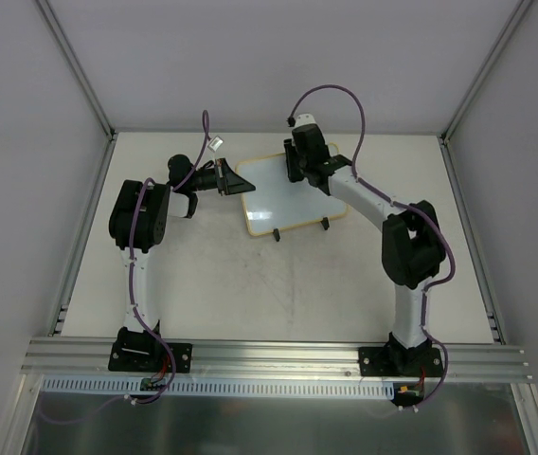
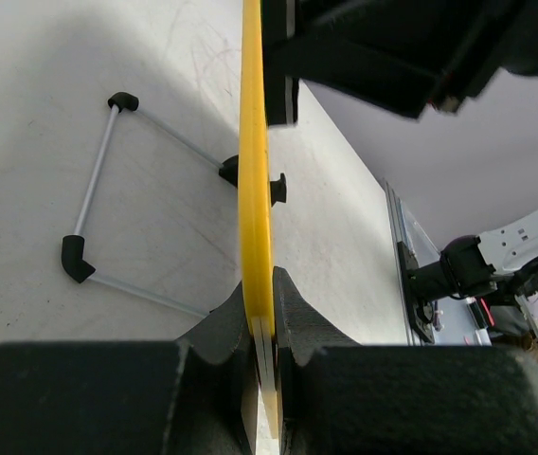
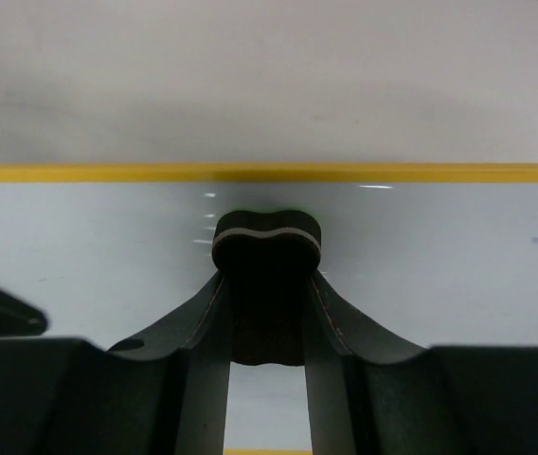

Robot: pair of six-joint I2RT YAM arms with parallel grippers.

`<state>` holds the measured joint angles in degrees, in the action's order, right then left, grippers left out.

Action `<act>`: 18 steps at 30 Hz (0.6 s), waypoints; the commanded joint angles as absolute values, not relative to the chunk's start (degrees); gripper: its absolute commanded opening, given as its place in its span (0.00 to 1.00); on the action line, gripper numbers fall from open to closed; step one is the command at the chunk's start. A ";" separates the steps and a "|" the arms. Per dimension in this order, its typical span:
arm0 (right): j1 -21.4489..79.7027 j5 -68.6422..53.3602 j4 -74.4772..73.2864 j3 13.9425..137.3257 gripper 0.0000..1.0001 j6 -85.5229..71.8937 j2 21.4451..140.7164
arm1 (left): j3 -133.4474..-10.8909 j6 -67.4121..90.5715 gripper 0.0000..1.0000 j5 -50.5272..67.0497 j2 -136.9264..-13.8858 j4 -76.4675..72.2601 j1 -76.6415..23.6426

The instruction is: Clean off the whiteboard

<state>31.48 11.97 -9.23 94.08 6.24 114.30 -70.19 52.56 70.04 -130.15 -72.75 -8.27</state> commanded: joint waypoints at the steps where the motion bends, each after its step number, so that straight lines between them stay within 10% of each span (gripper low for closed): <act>1: 36.38 6.24 -6.86 95.18 0.00 3.78 118.83 | -70.05 45.79 0.00 77.78 -128.32 -82.97 -9.93; 18: 24.89 5.27 -8.00 96.06 0.00 2.72 117.07 | -69.61 45.79 0.00 77.78 -128.14 -83.41 -9.93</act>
